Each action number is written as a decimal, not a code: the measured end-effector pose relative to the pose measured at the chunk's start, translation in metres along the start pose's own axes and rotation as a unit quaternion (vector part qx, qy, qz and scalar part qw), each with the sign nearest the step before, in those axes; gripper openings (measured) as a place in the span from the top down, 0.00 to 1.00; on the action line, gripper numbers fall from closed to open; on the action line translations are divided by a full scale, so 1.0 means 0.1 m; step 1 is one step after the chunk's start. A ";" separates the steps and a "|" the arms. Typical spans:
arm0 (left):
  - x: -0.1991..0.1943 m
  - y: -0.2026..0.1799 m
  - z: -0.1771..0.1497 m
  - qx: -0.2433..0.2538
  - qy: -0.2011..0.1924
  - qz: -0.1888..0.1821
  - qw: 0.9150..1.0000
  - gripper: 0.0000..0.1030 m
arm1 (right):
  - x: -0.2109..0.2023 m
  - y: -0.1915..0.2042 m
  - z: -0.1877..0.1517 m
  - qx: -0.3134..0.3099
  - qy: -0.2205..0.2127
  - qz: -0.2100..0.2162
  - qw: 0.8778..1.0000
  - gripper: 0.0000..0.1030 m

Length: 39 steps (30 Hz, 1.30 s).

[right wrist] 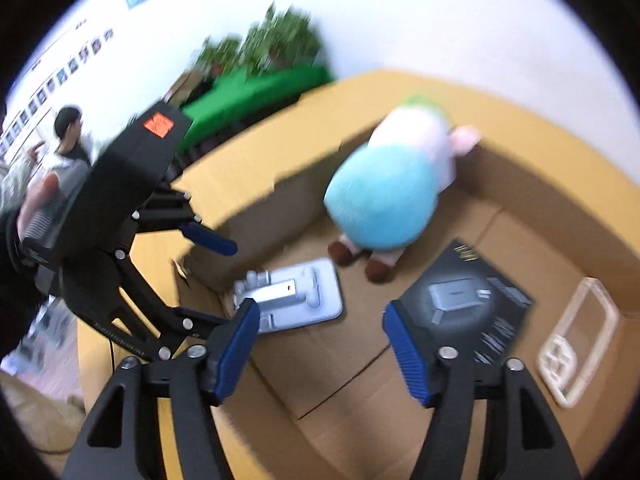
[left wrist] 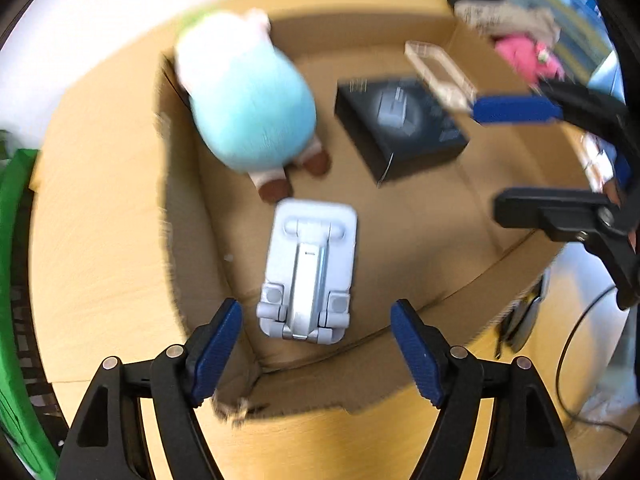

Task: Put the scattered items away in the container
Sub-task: 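Lower the phone stand into the box and open the right tool, then withdraw the right tool and move it toward the black sunglasses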

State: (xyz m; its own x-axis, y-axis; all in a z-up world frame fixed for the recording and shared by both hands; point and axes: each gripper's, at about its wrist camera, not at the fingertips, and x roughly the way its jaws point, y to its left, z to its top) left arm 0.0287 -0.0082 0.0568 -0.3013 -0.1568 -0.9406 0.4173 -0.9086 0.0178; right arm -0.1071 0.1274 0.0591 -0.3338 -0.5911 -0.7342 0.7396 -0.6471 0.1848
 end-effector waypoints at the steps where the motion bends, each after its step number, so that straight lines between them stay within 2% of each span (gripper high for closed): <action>1: -0.17 -0.05 -0.07 -0.005 -0.033 0.010 0.999 0.20 | -0.11 0.04 -0.03 0.009 -0.016 -0.016 1.000 0.33; 4: -0.61 -0.23 -0.26 -0.025 -0.132 0.053 0.989 0.15 | -0.41 0.11 -0.13 0.059 -0.057 -0.104 0.991 0.30; 5: -0.68 -0.15 -0.22 -0.037 -0.167 0.068 0.983 0.11 | -0.52 0.15 -0.25 0.078 -0.068 -0.138 0.985 0.29; 6: -0.63 0.06 0.00 -0.047 -0.192 0.081 0.977 0.08 | -0.61 0.21 -0.37 0.096 -0.076 -0.163 0.979 0.28; 7: -0.68 0.09 -0.19 -0.057 -0.218 0.096 0.969 0.05 | -0.67 0.26 -0.48 0.115 -0.079 -0.180 0.974 0.26; 9: -0.81 -0.05 -0.37 -0.076 -0.260 0.114 0.956 0.05 | -0.76 0.26 -0.69 0.148 -0.078 -0.198 0.966 0.26; 10: -0.85 -0.09 -0.41 -0.082 -0.273 0.116 0.952 0.05 | -0.78 0.29 -0.77 0.159 -0.074 -0.201 0.964 0.26; 15: -0.90 -0.40 -0.45 -0.079 -0.305 0.129 0.940 0.05 | -0.95 0.52 -1.07 0.161 -0.063 -0.215 0.961 0.26; 22: -0.90 -0.65 -0.52 -0.072 -0.307 0.114 0.942 0.05 | -1.24 0.76 -1.21 0.131 -0.080 -0.239 0.959 0.26; 33: -0.84 -0.89 -0.55 -0.058 -0.303 0.098 0.946 0.05 | -1.49 0.73 -1.44 0.153 -0.092 -0.230 0.957 0.26; 37: -0.74 -0.94 -0.54 -0.050 -0.291 0.088 0.951 0.05 | -1.47 0.63 -1.52 0.159 -0.088 -0.220 0.958 0.26; 39: -0.63 -0.95 -0.54 -0.045 -0.276 0.062 0.958 0.05 | -1.46 0.52 -1.63 0.167 -0.096 -0.206 0.959 0.26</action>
State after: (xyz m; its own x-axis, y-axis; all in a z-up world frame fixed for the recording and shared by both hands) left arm 0.0546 0.1086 0.0965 -0.6422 -0.4650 -0.6095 0.5436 -0.8368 0.0656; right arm 0.0755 0.2585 0.0699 -0.6830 -0.3098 -0.6615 0.3045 -0.9439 0.1277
